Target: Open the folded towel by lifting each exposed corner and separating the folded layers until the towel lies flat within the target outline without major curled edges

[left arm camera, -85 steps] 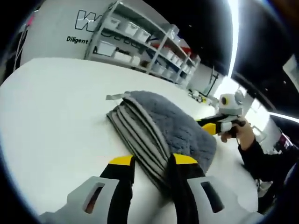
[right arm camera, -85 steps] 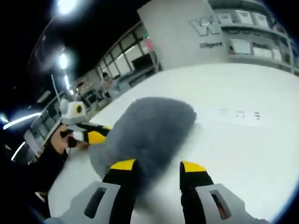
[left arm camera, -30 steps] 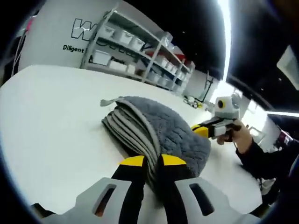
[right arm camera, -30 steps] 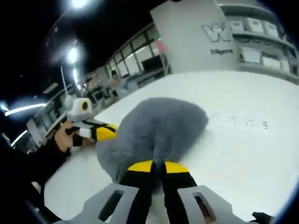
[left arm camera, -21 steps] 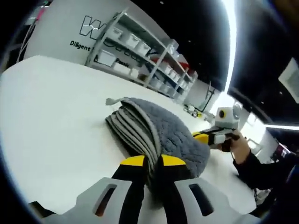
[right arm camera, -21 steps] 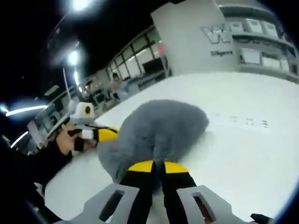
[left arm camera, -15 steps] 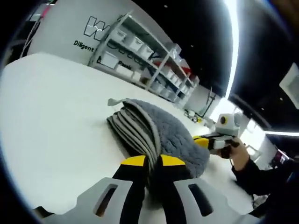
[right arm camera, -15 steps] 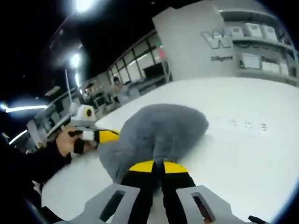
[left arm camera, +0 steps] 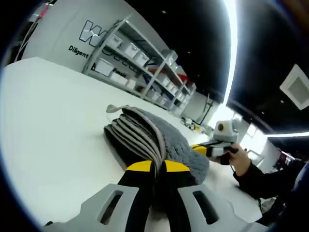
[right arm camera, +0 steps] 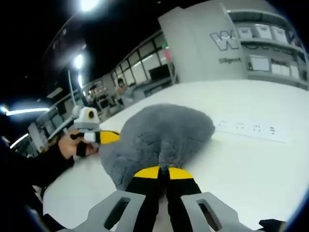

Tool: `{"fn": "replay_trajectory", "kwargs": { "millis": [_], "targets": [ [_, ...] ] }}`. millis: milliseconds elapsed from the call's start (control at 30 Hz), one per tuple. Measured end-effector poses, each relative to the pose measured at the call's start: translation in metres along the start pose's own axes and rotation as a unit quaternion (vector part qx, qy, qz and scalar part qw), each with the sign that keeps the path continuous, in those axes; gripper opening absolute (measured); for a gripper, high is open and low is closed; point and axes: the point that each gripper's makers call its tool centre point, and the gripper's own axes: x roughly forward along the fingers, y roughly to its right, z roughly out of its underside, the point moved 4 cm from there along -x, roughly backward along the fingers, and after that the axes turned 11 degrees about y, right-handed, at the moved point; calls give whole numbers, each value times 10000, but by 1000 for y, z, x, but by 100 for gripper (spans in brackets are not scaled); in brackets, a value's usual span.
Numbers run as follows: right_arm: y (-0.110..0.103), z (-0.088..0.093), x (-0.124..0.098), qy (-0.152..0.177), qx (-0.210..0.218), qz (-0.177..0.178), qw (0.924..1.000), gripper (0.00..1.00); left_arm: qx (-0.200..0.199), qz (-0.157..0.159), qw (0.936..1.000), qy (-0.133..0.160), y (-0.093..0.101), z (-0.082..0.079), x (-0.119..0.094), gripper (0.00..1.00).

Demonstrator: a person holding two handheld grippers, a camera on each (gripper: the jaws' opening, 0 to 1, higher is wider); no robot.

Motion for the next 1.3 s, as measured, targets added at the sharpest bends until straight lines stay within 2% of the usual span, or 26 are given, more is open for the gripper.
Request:
{"fn": "replay_trajectory", "kwargs": {
  "millis": [100, 133, 267, 367, 467, 667, 1000, 1300],
  "targets": [
    [-1, 2, -2, 21, 92, -123, 9999, 0, -36, -7, 10000, -32, 1, 0, -3, 4],
    [-3, 2, -2, 25, 117, -153, 9998, 0, -20, -71, 9998, -187, 0, 3, -5, 4],
    [-9, 2, -5, -43, 79, -128, 9999, 0, -157, -23, 9997, -171, -1, 5, -7, 4],
    [-12, 3, -6, -76, 81, -123, 9999, 0, 7, -153, 9997, -206, -3, 6, -8, 5],
    [-15, 6, -9, -178, 14, -115, 9998, 0, 153, -158, 9994, -267, 4, 5, -9, 5],
    [-23, 10, -20, -293, -128, -134, 9994, 0, 191, -98, 9986, -480, 14, 11, -17, 4],
    [-34, 17, -30, -312, 111, -127, 9994, 0, 234, -45, 9981, -570, 25, 16, -28, 4],
    [-39, 21, -42, -241, 3, -171, 9996, 0, 462, -20, 9964, -717, 38, 23, -35, 4]
  ]
}}
